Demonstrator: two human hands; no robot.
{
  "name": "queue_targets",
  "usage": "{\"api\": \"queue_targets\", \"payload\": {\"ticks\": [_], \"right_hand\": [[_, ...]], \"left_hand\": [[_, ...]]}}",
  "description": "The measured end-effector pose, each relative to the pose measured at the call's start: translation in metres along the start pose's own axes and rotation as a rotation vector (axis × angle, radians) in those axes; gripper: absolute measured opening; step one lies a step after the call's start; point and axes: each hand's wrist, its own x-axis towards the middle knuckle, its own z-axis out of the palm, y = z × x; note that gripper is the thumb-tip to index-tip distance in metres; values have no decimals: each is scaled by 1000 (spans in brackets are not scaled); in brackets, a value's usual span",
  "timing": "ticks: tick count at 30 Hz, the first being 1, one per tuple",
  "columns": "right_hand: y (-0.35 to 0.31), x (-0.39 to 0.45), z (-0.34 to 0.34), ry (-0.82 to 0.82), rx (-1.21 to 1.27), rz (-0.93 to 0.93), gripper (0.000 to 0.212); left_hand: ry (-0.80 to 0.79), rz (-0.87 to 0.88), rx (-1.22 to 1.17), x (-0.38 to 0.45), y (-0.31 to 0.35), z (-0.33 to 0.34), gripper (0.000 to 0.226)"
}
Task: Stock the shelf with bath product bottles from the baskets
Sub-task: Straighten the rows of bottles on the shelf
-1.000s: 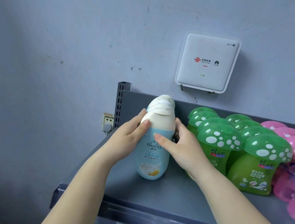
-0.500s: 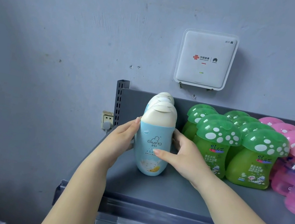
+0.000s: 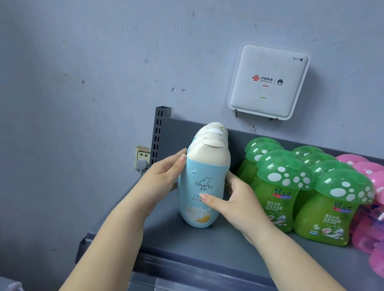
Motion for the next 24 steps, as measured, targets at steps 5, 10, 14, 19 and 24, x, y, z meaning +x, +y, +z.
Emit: {"api": "queue_targets", "payload": {"ticks": [5,10,14,19,24], "right_hand": [[-3,0,1,9,4,1,49],[-3,0,0,-12,-3,-4,54],[-2,0,0,0,-50,-30,56],[-1,1,0,0,-83,-32,56],[-1,0,-1,-5,-95,-31,58]], "left_hand": [[6,3,-13,-2,2,1,37],[-1,-20,-16,-3,3,0,39],[-19,-58,-26,-1,1,-1,42],[-12,-68,-4,0,0,0,43],[2,-43,63,1,-3,-1,48]]}}
